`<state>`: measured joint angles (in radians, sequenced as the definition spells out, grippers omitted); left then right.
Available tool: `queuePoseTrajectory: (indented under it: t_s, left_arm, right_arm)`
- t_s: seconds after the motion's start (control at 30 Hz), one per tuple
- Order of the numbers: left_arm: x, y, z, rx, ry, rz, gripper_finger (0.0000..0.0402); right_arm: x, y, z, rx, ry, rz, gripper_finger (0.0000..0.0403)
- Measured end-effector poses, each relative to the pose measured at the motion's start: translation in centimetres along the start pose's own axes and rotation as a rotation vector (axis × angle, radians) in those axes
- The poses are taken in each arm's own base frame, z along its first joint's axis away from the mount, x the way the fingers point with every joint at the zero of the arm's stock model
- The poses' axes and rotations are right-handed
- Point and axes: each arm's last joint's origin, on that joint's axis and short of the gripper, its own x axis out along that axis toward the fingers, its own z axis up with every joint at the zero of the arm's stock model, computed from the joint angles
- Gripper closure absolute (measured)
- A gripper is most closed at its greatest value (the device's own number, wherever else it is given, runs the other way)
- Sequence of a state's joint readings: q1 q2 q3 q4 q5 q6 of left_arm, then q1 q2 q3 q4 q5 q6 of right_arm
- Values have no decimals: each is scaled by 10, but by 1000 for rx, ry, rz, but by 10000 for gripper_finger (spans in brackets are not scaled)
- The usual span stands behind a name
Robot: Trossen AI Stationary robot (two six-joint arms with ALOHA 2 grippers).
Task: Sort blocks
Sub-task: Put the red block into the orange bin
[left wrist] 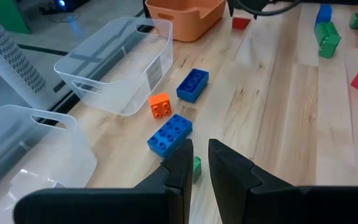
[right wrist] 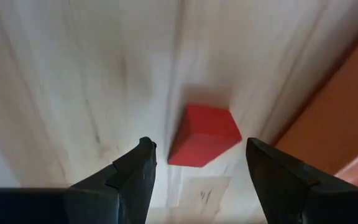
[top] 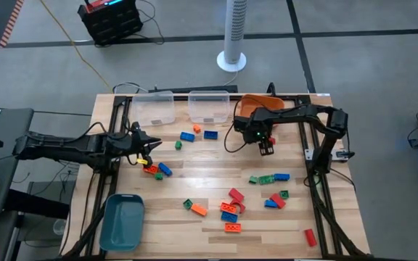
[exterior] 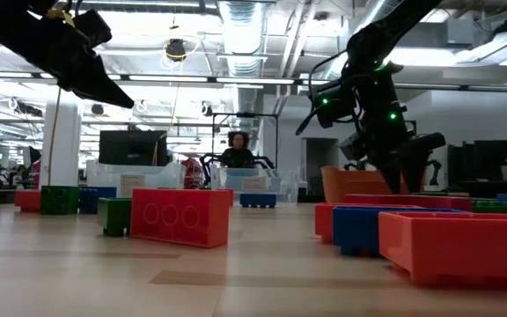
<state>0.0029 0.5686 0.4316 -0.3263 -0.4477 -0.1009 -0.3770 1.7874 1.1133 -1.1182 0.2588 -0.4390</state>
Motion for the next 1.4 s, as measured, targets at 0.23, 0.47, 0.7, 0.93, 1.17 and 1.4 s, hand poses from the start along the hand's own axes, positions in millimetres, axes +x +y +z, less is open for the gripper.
queuePoseTrajectory:
  t_s: [0.23,0.47,0.7,0.93,1.17,1.4]
  left_arm:
    - [0,0,-1,3,7,1,356]
    - [0,0,-1,3,7,1,356]
    - [0,0,-2,-8,20,1,356]
    - [0,0,-5,-4,48,4,356]
    - [0,0,-5,-12,47,5,356]
    - [0,0,-4,-13,35,3,356]
  right_arm:
    - [9,-9,-6,85,0,11,143]
    - [17,-6,-5,98,-23,28,143]
    - [17,-6,-3,108,-48,30,167]
    - [17,-6,-2,123,-66,60,218]
    - [14,2,-1,116,-35,68,270]
    - [-15,4,2,88,-25,63,281]
